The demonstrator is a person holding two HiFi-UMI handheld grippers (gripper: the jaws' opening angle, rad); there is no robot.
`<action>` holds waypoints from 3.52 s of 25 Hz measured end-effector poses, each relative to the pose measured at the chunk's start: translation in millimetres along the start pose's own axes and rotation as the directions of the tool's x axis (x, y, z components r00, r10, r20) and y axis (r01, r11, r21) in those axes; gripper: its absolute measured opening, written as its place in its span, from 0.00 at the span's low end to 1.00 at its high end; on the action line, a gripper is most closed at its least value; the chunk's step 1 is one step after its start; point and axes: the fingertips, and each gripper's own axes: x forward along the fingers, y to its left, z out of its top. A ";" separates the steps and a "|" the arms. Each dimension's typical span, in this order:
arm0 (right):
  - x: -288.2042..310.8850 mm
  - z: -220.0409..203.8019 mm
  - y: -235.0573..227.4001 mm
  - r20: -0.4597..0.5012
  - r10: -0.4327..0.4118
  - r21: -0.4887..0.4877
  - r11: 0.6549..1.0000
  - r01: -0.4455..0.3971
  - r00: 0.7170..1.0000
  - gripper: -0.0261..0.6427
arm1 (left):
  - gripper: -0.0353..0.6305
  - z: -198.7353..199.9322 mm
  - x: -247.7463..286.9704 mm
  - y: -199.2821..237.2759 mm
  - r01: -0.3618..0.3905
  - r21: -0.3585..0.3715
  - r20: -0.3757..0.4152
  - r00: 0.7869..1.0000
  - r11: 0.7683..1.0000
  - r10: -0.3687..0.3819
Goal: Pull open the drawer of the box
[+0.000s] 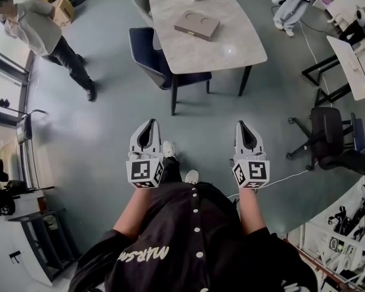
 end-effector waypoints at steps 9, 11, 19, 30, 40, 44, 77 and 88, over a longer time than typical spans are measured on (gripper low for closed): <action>45.9 -1.1 -17.4 -0.007 -0.002 -0.001 1.000 0.002 1.000 0.03 | 0.09 3.8 54.4 18.0 0.002 0.004 0.012 1.000 1.000 -0.002; 60.9 -1.9 -23.1 -0.014 -0.005 -0.003 1.000 0.005 1.000 0.04 | 0.09 4.4 71.6 24.3 0.002 0.004 0.012 1.000 1.000 -0.002; 139.4 8.0 -38.2 -0.023 -0.019 -0.007 1.000 0.019 1.000 0.03 | 0.09 11.9 147.2 56.1 0.020 -0.005 0.003 1.000 1.000 -0.020; 257.4 35.5 -38.4 -0.018 -0.054 -0.002 0.999 0.054 0.998 0.04 | 0.09 35.8 249.1 116.3 0.067 -0.012 -0.001 0.998 0.998 -0.067; 320.4 42.4 -35.4 -0.039 -0.077 0.013 0.997 0.078 0.996 0.04 | 0.09 43.6 307.6 148.5 0.119 -0.020 -0.013 0.993 0.993 -0.119; 338.9 37.4 -40.0 -0.058 -0.074 0.018 0.997 0.075 0.996 0.04 | 0.09 35.6 324.9 151.2 0.124 -0.032 -0.030 0.992 0.992 -0.125; 505.3 32.7 -111.4 -0.100 0.018 0.095 0.995 -0.008 0.995 0.03 | 0.09 55.4 472.2 155.1 0.093 -0.017 -0.026 0.995 0.996 -0.093; 547.7 -18.3 -100.6 -0.197 -0.022 0.227 0.972 0.067 0.980 0.04 | 0.09 36.5 492.2 166.4 0.212 -0.033 -0.100 0.972 0.977 -0.215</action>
